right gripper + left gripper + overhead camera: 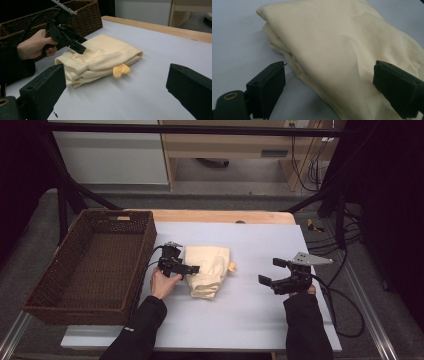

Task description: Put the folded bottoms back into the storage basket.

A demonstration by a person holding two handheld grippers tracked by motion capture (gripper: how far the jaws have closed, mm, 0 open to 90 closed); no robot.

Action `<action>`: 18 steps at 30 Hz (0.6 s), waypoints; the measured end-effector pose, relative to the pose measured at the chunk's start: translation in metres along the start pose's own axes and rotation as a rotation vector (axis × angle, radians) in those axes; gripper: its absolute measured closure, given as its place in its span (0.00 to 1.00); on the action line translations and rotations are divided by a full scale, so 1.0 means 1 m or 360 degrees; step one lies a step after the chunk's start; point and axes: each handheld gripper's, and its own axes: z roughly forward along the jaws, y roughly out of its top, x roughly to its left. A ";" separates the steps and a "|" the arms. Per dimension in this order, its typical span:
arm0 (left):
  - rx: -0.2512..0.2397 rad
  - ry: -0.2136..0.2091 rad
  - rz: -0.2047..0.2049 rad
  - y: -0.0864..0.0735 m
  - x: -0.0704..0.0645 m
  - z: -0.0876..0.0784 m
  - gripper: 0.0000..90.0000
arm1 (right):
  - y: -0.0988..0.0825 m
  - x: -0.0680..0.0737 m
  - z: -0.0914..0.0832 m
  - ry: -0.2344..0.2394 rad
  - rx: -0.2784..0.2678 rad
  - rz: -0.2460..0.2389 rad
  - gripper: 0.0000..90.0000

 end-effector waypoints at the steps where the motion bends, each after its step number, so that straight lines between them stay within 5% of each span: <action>1: 0.0006 0.0004 0.0001 0.000 0.000 0.001 0.13 | 0.000 0.000 0.000 0.0000 0.0002 -0.0001 0.03; 18: 0.0052 -0.0072 -0.0051 -0.003 0.001 0.013 0.22 | 0.000 0.000 0.000 0.0005 0.0004 -0.0001 0.03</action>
